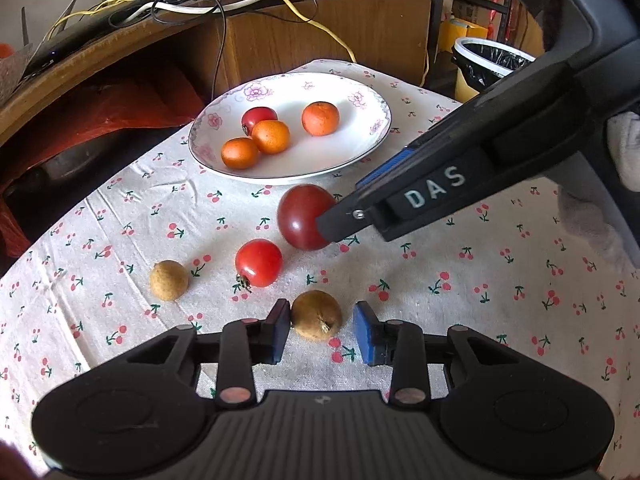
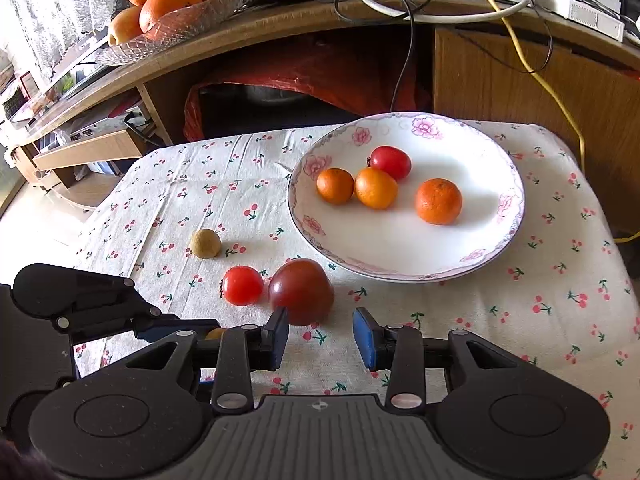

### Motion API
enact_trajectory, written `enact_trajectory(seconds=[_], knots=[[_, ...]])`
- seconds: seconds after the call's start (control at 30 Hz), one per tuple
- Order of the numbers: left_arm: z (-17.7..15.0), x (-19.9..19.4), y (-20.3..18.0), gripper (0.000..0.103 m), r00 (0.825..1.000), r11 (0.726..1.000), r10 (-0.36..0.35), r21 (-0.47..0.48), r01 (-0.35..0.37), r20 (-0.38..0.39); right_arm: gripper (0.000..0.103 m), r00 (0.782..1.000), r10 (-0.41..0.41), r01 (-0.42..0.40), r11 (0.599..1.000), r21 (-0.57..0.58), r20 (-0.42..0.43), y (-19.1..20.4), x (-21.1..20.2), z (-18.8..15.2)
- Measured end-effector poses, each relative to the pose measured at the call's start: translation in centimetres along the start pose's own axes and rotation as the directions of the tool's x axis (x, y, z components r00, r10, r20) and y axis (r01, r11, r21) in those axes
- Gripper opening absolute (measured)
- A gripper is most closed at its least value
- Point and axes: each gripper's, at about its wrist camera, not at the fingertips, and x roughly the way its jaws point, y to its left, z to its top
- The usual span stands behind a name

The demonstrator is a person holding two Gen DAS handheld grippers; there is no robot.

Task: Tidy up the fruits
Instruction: 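Reach the right tool toward the dark red tomato while the left tool approaches a brown fruit, then close the right tool on the dark red tomato while the left tool grasps the brown fruit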

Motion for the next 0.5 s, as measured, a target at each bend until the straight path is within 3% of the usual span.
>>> enact_trajectory(seconds=[0.17, 0.5], knots=[[-0.1, -0.1, 0.2, 0.041, 1.0, 1.0, -0.007, -0.008, 0.007, -0.002, 0.04, 1.0, 0.026, -0.027, 1.0, 0.014, 0.007, 0.1, 0.6, 0.4], [-0.5, -0.4, 0.4, 0.041, 1.0, 0.999, -0.016, -0.028, 0.016, -0.004, 0.04, 0.999, 0.043, -0.043, 0.998, 0.034, -0.003, 0.8, 1.9, 1.0]])
